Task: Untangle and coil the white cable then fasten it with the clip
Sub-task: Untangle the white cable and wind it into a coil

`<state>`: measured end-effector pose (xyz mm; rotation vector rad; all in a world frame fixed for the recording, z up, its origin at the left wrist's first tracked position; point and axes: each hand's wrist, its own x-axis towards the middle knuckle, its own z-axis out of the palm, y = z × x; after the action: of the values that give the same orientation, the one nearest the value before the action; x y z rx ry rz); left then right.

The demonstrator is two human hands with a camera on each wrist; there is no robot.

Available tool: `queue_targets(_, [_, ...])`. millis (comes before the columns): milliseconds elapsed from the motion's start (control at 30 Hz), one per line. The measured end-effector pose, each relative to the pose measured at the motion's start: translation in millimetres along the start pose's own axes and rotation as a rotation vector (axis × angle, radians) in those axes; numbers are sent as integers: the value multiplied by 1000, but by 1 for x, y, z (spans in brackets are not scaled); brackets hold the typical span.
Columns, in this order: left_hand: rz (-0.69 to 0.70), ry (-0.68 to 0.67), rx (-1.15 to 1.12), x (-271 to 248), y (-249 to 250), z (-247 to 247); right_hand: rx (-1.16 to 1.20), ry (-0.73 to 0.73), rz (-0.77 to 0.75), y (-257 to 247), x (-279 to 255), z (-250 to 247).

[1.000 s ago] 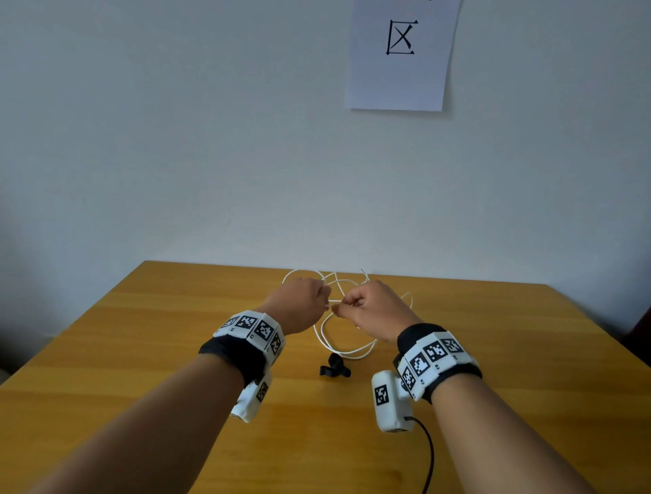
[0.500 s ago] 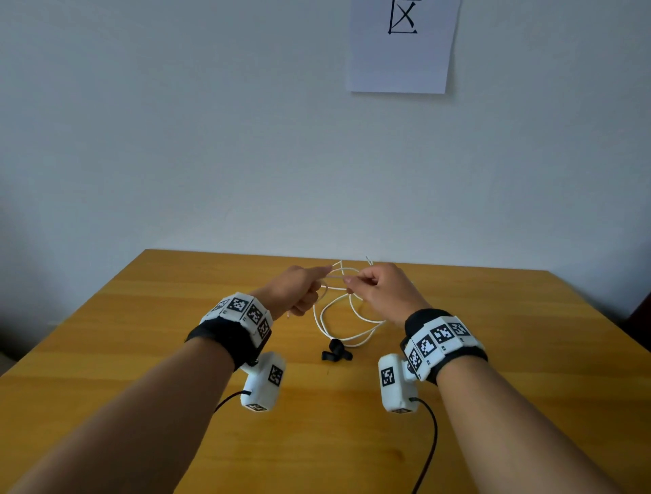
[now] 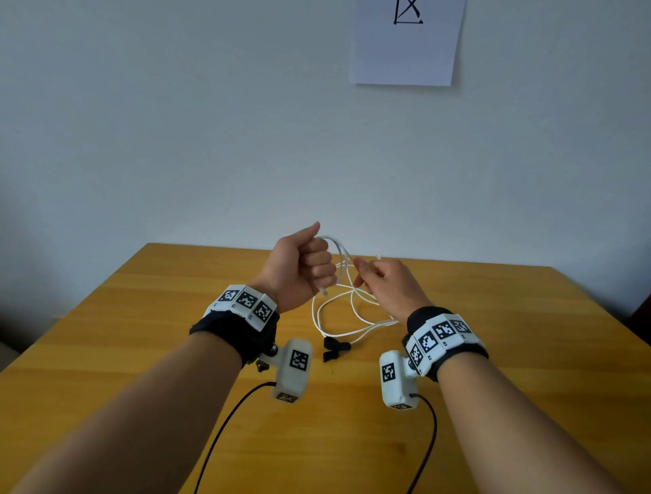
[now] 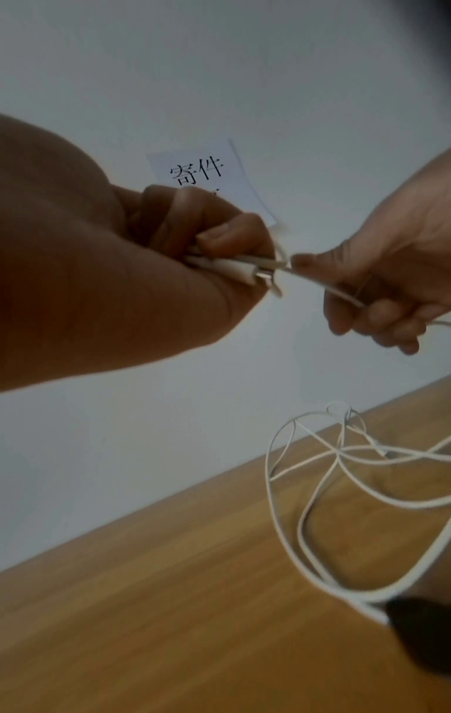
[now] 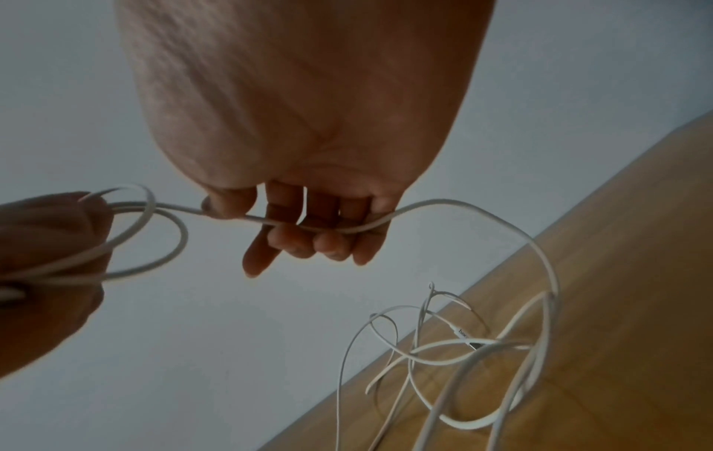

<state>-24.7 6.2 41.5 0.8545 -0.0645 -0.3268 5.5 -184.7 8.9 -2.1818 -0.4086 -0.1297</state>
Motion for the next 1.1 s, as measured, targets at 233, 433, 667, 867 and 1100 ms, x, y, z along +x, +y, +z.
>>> queue_targets(233, [275,8,-185,5,8,8,-60,-43,34,10,-2,5])
queue_targets(433, [375,68,155,7,5,24,-124,-118,39,6,-6,11])
queue_targets(667, [387,67,819,17,-7,26,-176,-163,-19,-10,-4,10])
queue_targets(867, [350,158,1236,21,-21,15,-111,-142,0,-20,-6,1])
queue_targets(1100, [346,111,1613,21,-28,5,-124,-119,-50,-29,-9,-2])
